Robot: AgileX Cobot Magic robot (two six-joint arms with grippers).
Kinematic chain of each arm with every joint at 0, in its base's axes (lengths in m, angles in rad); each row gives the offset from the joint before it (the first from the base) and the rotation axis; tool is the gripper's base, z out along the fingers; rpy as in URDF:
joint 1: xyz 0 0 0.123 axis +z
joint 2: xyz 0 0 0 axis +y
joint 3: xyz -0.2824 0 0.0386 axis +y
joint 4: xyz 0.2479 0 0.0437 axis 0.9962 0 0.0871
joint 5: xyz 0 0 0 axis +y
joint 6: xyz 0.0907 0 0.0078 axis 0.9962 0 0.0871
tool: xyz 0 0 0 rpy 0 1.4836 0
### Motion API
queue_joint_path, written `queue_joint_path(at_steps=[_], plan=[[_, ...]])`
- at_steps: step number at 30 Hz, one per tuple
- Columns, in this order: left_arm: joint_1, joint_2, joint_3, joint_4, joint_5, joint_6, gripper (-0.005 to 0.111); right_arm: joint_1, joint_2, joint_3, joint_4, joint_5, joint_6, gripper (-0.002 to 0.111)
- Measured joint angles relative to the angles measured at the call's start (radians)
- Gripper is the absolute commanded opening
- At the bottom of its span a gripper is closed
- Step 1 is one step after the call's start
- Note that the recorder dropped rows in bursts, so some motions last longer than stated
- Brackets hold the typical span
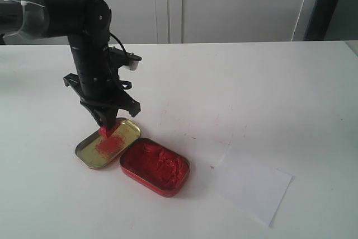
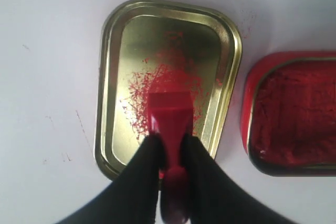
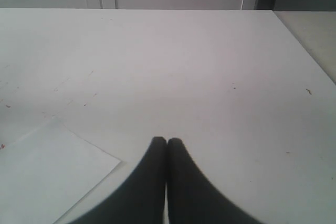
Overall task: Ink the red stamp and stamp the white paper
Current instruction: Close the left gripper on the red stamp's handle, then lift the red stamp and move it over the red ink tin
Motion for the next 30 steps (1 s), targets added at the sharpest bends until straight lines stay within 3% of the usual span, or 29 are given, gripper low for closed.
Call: queue_joint_path(at_steps=[30], plan=[[0.0, -0.002, 0.0, -0.038, -0.012, 0.053, 0.0, 0.0, 0.0, 0.0, 0.0, 0.0, 0.0, 0.0]])
